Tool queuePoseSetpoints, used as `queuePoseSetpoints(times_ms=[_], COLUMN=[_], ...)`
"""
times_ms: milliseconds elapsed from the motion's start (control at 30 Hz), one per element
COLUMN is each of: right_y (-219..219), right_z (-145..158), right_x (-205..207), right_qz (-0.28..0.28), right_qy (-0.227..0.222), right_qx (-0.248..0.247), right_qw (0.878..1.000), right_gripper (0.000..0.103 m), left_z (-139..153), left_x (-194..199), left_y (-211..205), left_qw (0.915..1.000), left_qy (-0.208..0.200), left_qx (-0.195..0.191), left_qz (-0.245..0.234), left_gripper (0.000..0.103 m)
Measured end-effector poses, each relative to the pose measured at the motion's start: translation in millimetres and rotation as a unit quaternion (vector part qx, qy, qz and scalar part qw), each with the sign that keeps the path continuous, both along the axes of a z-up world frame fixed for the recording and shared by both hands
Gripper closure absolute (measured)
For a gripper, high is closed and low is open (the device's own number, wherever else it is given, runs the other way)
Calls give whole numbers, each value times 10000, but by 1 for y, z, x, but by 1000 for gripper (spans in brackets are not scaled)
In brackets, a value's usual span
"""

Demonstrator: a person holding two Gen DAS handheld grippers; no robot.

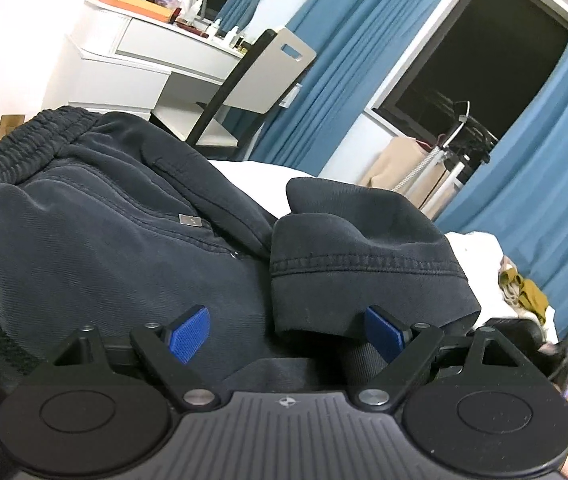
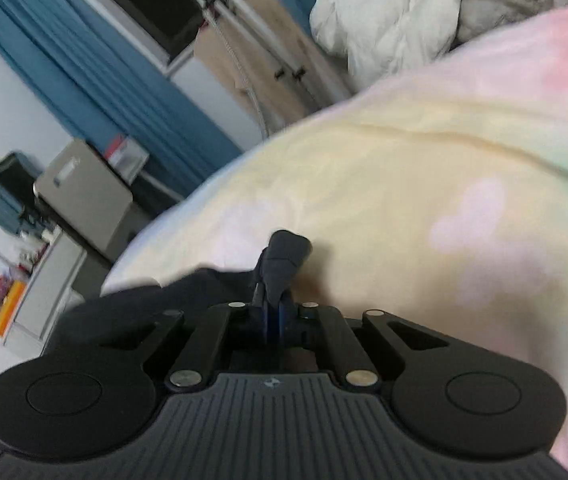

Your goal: Fold clothes

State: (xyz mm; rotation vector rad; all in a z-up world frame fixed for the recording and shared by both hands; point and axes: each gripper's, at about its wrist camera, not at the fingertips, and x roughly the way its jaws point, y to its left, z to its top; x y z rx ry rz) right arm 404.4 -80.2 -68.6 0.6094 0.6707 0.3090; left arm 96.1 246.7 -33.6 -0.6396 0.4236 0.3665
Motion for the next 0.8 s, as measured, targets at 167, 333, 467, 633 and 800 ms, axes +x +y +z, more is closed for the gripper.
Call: queuePoseSetpoints(times_ms=[167, 333, 467, 633, 800], right_y=[-39, -110, -176, -252, -300], right_z=[59, 103, 120, 106, 58], right_x=[-12, -44, -74, -97, -113], right_qz=[-430, -1111, -1889, -2631, -3174], right_qy=[-760, -1246, -1349, -957, -308], right_qx=[-97, -294, -567, -893, -950], right_qw=[9961, 9855, 9710, 9559, 9430], right_gripper=[99, 99, 99, 99, 99], left_z=[4, 4, 5, 3, -1], left_x=[-1, 2, 1, 2, 5], left_y=[-2, -6, -8, -10, -13], left_qw=[9999, 9998, 9996, 9992, 9987], left_qy=[-84, -55, -65, -22, 81], left_qx=[88, 99, 154, 183, 228], left_qz=[-36, -157, -248, -343, -460], left_gripper=[16, 16, 16, 16, 16])
